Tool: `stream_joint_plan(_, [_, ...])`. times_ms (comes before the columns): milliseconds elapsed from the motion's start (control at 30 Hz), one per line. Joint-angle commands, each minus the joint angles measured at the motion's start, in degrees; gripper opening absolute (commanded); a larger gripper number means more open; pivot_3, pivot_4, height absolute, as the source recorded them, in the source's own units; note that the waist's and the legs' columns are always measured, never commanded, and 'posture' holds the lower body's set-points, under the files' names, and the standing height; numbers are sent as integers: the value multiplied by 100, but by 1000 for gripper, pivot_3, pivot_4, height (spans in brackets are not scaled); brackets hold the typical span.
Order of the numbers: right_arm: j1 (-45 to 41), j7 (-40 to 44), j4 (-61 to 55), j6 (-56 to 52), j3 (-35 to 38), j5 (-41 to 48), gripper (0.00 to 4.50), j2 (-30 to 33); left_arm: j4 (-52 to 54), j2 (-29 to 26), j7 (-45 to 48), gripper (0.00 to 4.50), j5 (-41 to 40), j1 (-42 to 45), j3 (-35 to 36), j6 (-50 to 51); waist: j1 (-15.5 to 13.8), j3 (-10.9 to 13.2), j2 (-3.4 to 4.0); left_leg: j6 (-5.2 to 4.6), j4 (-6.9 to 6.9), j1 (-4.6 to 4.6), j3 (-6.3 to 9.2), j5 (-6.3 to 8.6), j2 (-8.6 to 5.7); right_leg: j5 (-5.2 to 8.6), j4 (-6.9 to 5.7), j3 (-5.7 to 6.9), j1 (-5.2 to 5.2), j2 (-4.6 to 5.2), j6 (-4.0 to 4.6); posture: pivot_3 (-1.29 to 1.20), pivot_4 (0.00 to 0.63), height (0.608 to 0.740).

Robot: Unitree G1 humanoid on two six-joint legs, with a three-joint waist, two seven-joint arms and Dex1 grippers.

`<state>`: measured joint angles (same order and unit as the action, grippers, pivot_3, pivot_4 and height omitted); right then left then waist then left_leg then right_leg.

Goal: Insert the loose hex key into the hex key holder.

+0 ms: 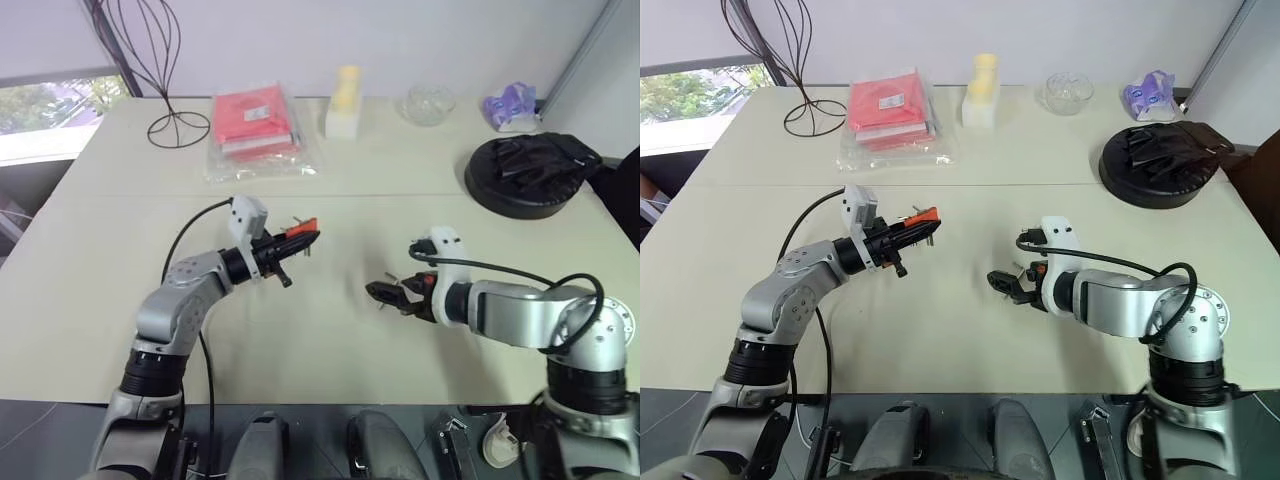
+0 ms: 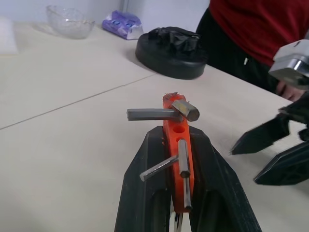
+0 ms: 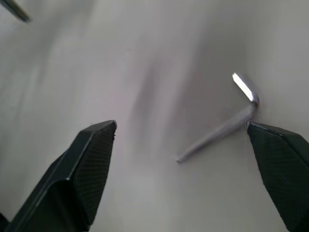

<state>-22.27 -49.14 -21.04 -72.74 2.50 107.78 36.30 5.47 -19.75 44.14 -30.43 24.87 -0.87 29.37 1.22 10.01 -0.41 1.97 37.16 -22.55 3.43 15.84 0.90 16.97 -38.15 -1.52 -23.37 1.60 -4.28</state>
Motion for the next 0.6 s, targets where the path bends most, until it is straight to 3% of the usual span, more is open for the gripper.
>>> stream_joint_plan(33, [-41,-346,-50,707,-486,522,4441,368,192,6,-21,0,40,6,11,-132,5,0,0,0,-1,1,-1,0,1,0,0,-1,-1,-3,0,0,150,740])
stream_joint_plan(200, [-103,-324,38,1136,-910,522,4441,648,230,3,-74,0,19,-47,57,-138,-12,0,0,0,0,0,0,0,2,0,3,-1,0,-6,0,0,150,740])
stream_joint_plan(367, [-447,-416,457,1275,-1539,102,4441,356,257,81,-135,0,37,-78,6,-161,-1,-1,-1,0,0,3,0,0,4,0,2,-2,1,-8,1,0,150,740])
stream_joint_plan(467, [-653,-321,759,1187,-1818,-528,3101,22,287,134,-191,0,37,-107,21,-172,12,-5,-5,0,-1,6,0,0,6,1,2,-3,2,-11,1,0,150,740])
stream_joint_plan(600, [-778,-163,1016,975,-1886,-1152,982,-208,371,177,-282,0,28,-195,29,-184,18,-11,-12,0,-1,10,-1,0,9,0,1,-5,3,-13,2,0,150,740])
